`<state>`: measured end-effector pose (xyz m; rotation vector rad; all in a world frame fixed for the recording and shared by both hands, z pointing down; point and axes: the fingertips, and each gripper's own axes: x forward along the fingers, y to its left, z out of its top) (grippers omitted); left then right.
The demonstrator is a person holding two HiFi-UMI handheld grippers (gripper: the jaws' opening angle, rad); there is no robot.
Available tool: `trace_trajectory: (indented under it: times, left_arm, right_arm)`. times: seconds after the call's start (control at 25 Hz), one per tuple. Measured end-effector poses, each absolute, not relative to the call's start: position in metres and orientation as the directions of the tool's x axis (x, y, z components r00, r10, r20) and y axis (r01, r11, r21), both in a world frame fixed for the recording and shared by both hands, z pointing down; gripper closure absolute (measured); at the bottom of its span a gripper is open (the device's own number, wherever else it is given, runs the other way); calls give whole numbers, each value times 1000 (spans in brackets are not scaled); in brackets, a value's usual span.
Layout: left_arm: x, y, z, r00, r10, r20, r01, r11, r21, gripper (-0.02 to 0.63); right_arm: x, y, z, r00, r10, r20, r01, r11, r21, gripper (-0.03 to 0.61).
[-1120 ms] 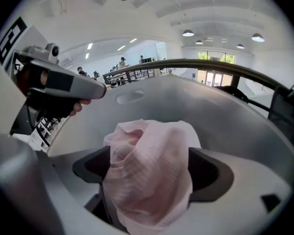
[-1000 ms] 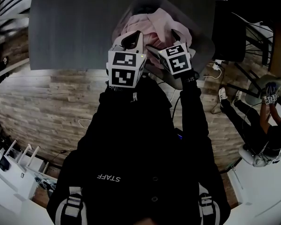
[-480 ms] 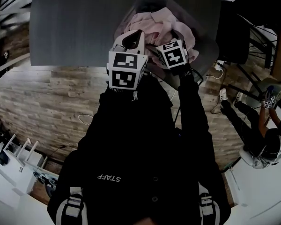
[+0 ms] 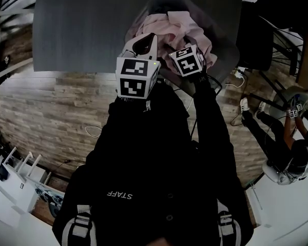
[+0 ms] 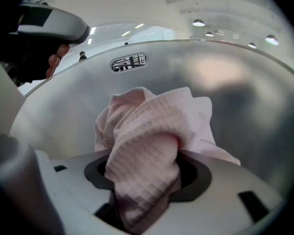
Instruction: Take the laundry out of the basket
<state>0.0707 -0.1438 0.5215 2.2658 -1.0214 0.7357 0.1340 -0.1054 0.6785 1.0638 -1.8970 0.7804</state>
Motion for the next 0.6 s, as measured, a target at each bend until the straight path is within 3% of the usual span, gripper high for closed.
trace_trajectory:
  times: [0.16, 0.6]
  left_arm:
    - [63, -138, 514, 567, -504, 652, -789, -560, 253, 615]
    - [20, -132, 472, 547, -605, 579, -822, -520, 232, 617]
  right_arm:
    - [135, -102, 663, -329, -403, 854, -884, 449, -129, 336]
    - [152, -87, 567, -301, -614, 730, -926, 370, -71, 341]
